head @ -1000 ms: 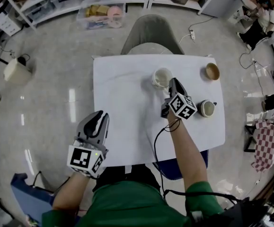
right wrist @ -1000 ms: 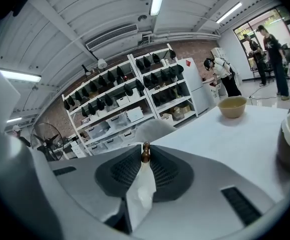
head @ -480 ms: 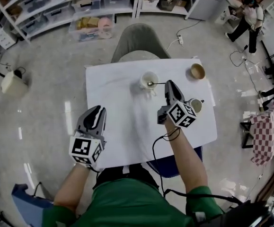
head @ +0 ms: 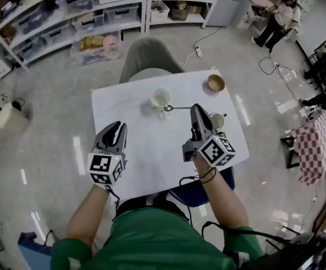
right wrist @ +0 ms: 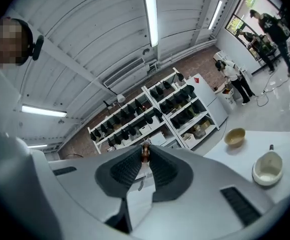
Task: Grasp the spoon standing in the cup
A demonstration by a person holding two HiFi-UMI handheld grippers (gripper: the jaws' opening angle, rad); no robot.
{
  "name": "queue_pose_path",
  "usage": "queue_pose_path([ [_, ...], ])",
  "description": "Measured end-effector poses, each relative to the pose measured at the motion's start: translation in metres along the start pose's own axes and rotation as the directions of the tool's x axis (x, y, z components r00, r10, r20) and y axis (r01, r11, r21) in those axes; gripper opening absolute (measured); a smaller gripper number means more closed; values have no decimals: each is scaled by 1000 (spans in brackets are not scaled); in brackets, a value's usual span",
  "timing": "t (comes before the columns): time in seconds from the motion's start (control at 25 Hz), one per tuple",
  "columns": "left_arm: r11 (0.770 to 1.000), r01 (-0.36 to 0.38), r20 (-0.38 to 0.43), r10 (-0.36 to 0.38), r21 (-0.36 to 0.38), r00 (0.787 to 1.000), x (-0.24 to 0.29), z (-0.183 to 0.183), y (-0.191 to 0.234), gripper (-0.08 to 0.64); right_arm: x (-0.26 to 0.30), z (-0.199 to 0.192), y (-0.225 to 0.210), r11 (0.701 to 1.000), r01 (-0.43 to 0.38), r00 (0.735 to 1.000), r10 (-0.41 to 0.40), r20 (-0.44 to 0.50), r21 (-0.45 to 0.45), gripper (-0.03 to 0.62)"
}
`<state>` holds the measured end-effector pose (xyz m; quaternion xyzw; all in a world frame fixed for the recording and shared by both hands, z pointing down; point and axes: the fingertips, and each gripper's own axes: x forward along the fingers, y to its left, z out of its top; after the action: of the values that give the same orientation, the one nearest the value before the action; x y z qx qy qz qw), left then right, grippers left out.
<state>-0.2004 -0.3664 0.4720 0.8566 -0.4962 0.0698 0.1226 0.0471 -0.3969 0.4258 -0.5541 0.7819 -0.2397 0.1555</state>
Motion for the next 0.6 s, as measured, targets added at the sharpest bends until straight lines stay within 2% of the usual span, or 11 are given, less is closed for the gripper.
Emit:
queue_pose_path([
  [0.48, 999, 48, 36, -48, -16, 998, -5, 24, -39, 75, -75, 54, 59, 995, -93, 991, 95, 97, -23, 66],
  [0.6, 998, 53, 52, -52, -19, 997, -7, 30, -58, 75, -95, 70, 61, 993, -114, 987, 118, 112, -37, 66],
])
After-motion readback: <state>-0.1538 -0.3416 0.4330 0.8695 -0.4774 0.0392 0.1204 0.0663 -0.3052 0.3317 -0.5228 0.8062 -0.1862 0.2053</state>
